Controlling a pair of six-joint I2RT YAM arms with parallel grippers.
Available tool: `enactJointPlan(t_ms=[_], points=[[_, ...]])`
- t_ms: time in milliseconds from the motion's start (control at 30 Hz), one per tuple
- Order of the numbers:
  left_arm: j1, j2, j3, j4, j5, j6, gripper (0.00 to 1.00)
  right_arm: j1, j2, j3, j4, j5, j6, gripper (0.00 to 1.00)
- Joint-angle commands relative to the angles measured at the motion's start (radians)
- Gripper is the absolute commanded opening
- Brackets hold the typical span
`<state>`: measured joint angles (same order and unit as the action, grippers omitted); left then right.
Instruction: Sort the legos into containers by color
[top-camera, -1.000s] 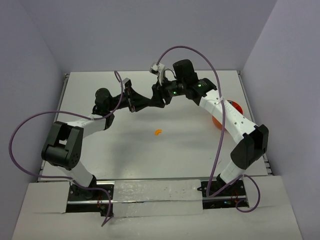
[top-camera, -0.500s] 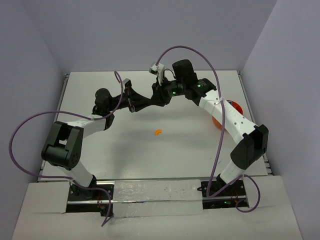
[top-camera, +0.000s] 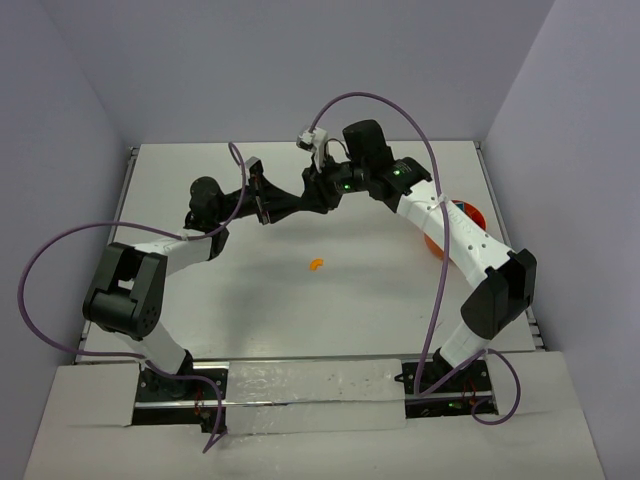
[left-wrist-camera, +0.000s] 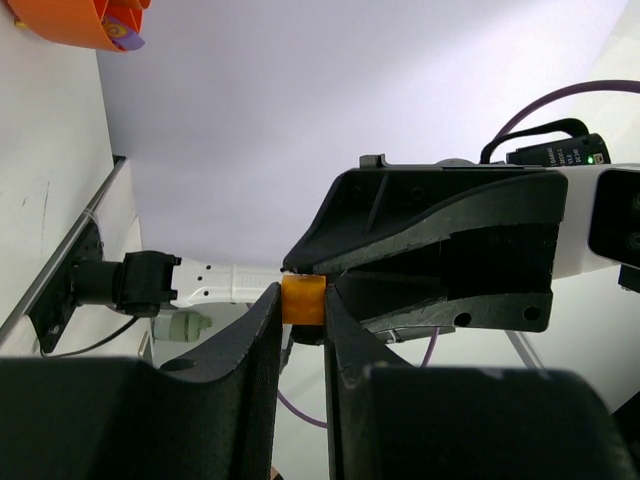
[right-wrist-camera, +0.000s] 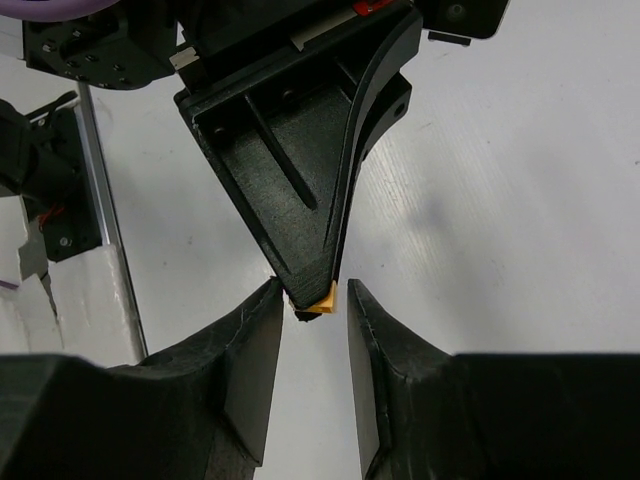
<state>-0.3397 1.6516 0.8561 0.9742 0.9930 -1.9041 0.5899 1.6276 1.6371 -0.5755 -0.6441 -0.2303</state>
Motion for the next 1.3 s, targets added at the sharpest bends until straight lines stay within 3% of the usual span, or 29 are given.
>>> enactJointPlan(t_ms=[0,67,167,300,567,667,733,833,867,933,1033,1133,1267], points=[[-0.007,-0.023,0.000,0.054,-0.004,-0.007,0.02,0.008,0.000,0.003,0.043,0.023,-0.018,0.35],[-0.007,-0.023,-0.002,0.058,-0.007,-0.012,0.03,0.010,0.001,0.004,0.042,0.026,-0.020,0.32],[-0.007,-0.027,-0.002,0.054,-0.007,-0.010,0.17,0.010,0.002,0.003,0.042,0.032,-0.024,0.18],[-0.004,-0.030,-0.010,0.054,-0.015,-0.002,0.56,0.011,-0.001,0.001,0.040,0.039,-0.029,0.01],[0.014,-0.039,-0.033,0.070,-0.039,0.019,0.80,0.011,-0.014,-0.013,0.040,0.027,-0.029,0.00],[0.039,-0.049,-0.033,0.033,-0.042,0.075,0.98,0.000,-0.024,-0.031,0.023,0.035,-0.041,0.00],[0.067,-0.060,-0.030,-0.031,-0.041,0.106,0.99,-0.008,-0.038,-0.047,0.006,0.042,-0.054,0.00],[0.143,-0.097,0.055,-0.371,-0.039,0.470,0.99,-0.080,-0.081,-0.094,-0.068,0.079,-0.111,0.00],[0.154,-0.105,0.072,-0.425,-0.051,0.525,0.99,-0.110,-0.094,-0.108,-0.089,0.096,-0.130,0.00],[0.156,-0.108,0.200,-0.791,-0.106,0.874,0.99,-0.196,-0.120,-0.136,-0.143,0.138,-0.179,0.00],[0.114,-0.097,0.380,-1.187,-0.210,1.313,0.99,-0.338,-0.149,-0.160,-0.258,0.213,-0.328,0.00],[0.082,-0.088,0.472,-1.318,-0.240,1.559,0.99,-0.437,-0.180,-0.186,-0.332,0.330,-0.505,0.00],[0.024,-0.044,0.564,-1.442,-0.322,1.676,0.99,-0.503,-0.175,-0.220,-0.395,0.462,-0.693,0.00]])
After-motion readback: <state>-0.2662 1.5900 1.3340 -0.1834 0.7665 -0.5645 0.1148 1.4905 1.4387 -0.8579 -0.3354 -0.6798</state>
